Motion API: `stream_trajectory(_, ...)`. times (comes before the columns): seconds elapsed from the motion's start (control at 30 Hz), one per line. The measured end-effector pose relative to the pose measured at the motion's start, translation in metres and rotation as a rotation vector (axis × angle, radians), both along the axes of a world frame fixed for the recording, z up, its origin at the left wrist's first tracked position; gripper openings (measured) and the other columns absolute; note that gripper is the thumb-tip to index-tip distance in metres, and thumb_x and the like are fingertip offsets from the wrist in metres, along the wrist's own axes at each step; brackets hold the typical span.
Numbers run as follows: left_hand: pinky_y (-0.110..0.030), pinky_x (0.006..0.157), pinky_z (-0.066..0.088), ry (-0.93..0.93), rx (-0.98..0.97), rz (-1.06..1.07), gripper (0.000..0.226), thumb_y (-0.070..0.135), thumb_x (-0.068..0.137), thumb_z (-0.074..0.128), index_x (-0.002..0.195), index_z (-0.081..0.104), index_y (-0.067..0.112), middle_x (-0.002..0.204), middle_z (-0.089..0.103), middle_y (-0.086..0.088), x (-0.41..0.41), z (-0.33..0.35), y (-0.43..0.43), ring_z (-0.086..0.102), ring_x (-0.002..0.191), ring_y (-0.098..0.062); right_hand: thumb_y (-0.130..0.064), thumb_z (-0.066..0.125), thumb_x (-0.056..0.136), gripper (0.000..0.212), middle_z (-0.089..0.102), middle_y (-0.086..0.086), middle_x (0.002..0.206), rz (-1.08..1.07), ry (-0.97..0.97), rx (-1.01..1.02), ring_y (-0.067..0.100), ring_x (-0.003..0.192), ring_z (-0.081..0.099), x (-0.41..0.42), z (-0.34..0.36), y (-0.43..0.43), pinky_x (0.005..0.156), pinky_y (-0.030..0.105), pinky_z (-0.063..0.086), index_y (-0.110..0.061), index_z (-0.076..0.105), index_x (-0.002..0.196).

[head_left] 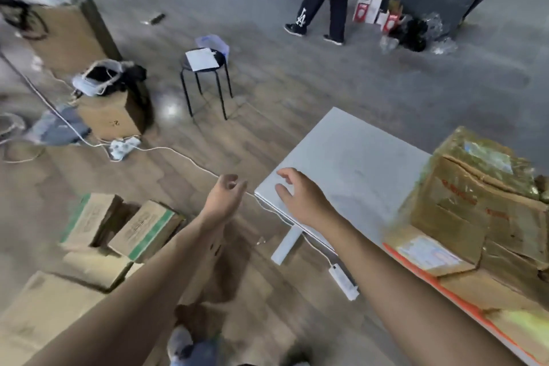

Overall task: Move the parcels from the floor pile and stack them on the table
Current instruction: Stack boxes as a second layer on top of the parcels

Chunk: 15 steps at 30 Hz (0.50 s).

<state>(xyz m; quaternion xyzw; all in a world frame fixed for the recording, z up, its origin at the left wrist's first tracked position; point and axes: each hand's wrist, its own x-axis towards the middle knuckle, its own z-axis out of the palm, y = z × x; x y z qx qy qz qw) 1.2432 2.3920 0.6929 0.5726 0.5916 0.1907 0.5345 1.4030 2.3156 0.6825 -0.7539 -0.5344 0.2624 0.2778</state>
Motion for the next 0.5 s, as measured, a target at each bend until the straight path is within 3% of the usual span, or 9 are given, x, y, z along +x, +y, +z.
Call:
stream_trajectory(0.13, -0.045, 0.094, 0.050, -0.013, -0.039, 0.133, 0.056, 0.043, 0.077, 0.059, 0.124, 0.055, 0.013, 0.118, 0.064, -0.009, -0.091, -0.020, 0.041, 0.063, 0.102, -0.029, -0.031, 0.048, 0.100, 0.037, 0.053, -0.001, 0.139, 0.110, 0.025, -0.062, 0.015, 0.128, 0.049, -0.081, -0.012, 0.061, 0.099, 0.027, 0.039, -0.019, 0.049, 0.135)
stream_trajectory(0.27, -0.027, 0.075, 0.054, -0.040, -0.092, 0.267, 0.032, 0.024, 0.092, 0.054, 0.122, 0.052, 0.011, 0.098, 0.063, 0.001, -0.180, -0.029, 0.075, 0.059, 0.077, -0.007, -0.029, 0.051, 0.098, 0.035, 0.057, 0.003, 0.134, 0.185, 0.038, -0.127, 0.018, 0.123, 0.054, -0.169, -0.029, 0.122, 0.100, 0.032, 0.042, -0.016, 0.053, 0.131)
stream_trajectory(0.4, -0.041, 0.092, 0.052, 0.010, -0.131, 0.348, 0.040, 0.026, 0.093, 0.051, 0.130, 0.049, 0.012, 0.114, 0.058, -0.002, -0.262, -0.048, 0.109, 0.057, 0.097, -0.017, -0.030, 0.049, 0.099, 0.036, 0.057, 0.000, 0.135, 0.269, 0.039, -0.222, 0.016, 0.122, 0.054, -0.242, -0.048, 0.169, 0.101, 0.030, 0.041, -0.017, 0.052, 0.132)
stream_trajectory(0.5, -0.043, 0.096, 0.050, 0.014, -0.209, 0.426, 0.041, 0.026, 0.092, 0.050, 0.131, 0.047, 0.012, 0.118, 0.058, -0.004, -0.309, -0.069, 0.123, 0.056, 0.107, -0.021, -0.033, 0.046, 0.100, 0.036, 0.056, -0.003, 0.135, 0.339, 0.017, -0.306, 0.016, 0.121, 0.053, -0.279, -0.063, 0.196, 0.100, 0.032, 0.042, -0.021, 0.049, 0.134)
